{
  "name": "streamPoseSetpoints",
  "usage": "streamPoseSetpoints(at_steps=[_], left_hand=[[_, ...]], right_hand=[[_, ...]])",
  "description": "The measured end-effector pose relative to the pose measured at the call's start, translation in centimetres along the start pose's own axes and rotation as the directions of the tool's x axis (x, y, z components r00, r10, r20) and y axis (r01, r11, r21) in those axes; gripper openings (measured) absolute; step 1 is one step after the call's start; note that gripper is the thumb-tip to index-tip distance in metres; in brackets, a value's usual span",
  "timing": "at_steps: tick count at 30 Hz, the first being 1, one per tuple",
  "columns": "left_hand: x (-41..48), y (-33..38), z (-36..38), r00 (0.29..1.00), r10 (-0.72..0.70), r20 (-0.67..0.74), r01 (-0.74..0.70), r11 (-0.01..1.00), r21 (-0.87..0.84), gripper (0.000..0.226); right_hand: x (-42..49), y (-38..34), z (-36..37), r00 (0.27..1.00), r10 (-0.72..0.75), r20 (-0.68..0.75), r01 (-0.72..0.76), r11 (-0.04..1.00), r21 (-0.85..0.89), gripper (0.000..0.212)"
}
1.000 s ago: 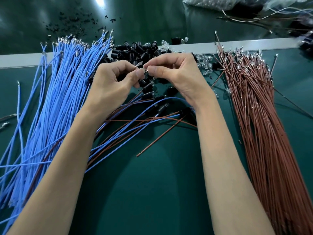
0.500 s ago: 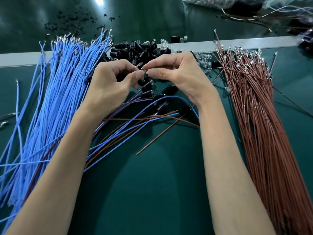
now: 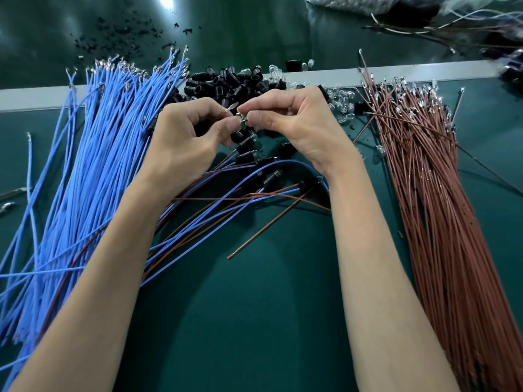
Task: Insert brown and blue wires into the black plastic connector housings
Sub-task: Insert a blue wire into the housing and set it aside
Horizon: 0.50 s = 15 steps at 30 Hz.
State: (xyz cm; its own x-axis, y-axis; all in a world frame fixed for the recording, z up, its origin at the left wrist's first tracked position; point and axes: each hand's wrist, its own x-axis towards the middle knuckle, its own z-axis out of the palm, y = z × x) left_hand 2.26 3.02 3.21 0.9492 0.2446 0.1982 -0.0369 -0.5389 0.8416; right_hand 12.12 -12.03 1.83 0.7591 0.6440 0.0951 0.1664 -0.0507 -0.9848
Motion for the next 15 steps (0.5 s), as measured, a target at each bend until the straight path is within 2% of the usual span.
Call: streamPoseSetpoints(at_steps=[15], left_hand=[[0.12,-0.23,0.31,1.0,0.0,-0.011,0.0,1.0,0.008,0.013]], right_hand=[[-0.16,-0.05,0.25,0.998,-0.069,-0.003,0.069,0.998,0.013,0.024]])
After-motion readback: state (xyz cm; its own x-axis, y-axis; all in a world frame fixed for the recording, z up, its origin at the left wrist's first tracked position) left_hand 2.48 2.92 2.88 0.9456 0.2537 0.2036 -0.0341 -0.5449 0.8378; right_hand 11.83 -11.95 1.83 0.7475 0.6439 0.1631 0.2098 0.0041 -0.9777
